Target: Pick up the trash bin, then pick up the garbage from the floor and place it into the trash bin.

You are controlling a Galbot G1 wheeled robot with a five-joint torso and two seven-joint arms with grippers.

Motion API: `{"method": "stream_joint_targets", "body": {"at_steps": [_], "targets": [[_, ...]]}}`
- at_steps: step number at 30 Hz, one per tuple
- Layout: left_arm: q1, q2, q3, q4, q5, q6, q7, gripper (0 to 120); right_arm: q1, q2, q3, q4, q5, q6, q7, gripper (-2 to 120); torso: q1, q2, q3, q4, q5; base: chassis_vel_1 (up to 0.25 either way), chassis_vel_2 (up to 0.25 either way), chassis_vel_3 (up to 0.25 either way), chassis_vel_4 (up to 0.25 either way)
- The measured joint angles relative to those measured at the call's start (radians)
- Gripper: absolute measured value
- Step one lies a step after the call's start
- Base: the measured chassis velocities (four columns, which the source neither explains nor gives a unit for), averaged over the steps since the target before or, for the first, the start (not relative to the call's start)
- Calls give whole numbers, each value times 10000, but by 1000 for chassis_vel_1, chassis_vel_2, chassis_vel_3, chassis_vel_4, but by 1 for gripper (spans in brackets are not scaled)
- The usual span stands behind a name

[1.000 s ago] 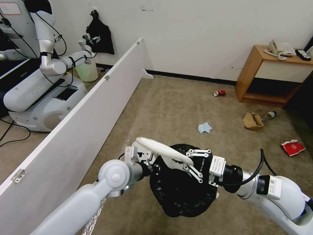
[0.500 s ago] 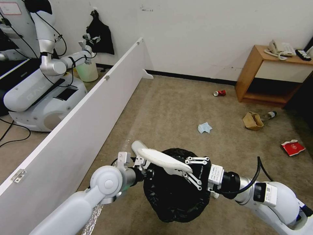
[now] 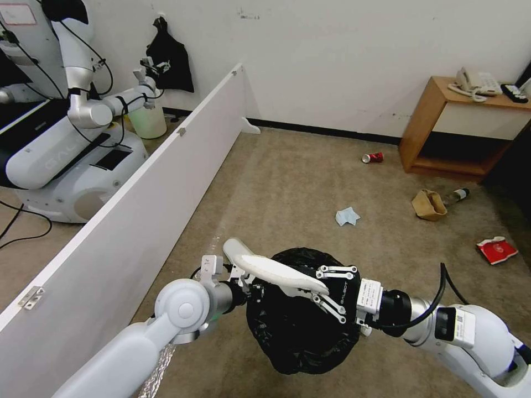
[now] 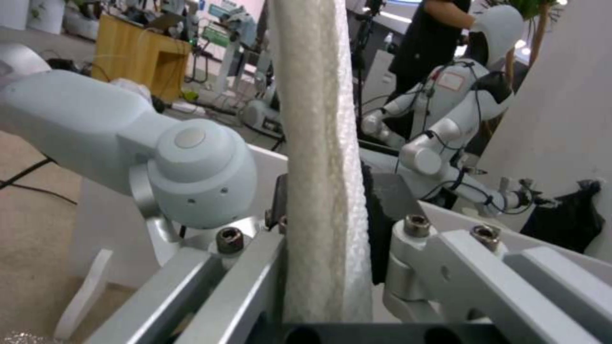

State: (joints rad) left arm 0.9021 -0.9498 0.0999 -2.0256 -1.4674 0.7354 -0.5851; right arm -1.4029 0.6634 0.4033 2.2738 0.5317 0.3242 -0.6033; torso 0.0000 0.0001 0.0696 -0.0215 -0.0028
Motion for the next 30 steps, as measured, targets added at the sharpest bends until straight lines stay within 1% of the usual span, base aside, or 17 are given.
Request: {"method": "stream_joint_targets", "body": {"at_steps": [9,10,12,16,27,29,30], "targets": [[-202,-298,167,92,-103,-1,-157,1,38,-52,-24,-26,149,-74,-151,16,0,-2,0,-1,0,0,0,0,0],[-202,-298,167,92,-103,-1,-157,1,38,-52,-24,-26,149,-74,-151,16,0,-2,0,-1,0,0,0,0,0],[-210,-311,175,94,-112,-1,-161,1,12,-59,11,-31,182,-94,-213,20,0,-2,0,-1,0,0,0,0,0],[-214,-302,174,109,-108,-1,-152,1,8,-37,16,-40,196,-107,-248,22,0,-2,0,-1,0,0,0,0,0],[-215,-308,39,110,-114,-2,-94,1,-2,-29,91,-60,302,-172,-404,22,0,-2,0,0,-1,0,0,0,0],[-152,-302,3,114,-67,-2,-54,1,-69,-63,295,-63,345,-211,-571,29,0,-2,0,0,-1,0,0,0,0],[-152,-302,3,114,-67,-2,-54,1,-69,-63,295,-63,345,-211,-571,29,0,-2,0,0,-1,0,0,0,0]]}}
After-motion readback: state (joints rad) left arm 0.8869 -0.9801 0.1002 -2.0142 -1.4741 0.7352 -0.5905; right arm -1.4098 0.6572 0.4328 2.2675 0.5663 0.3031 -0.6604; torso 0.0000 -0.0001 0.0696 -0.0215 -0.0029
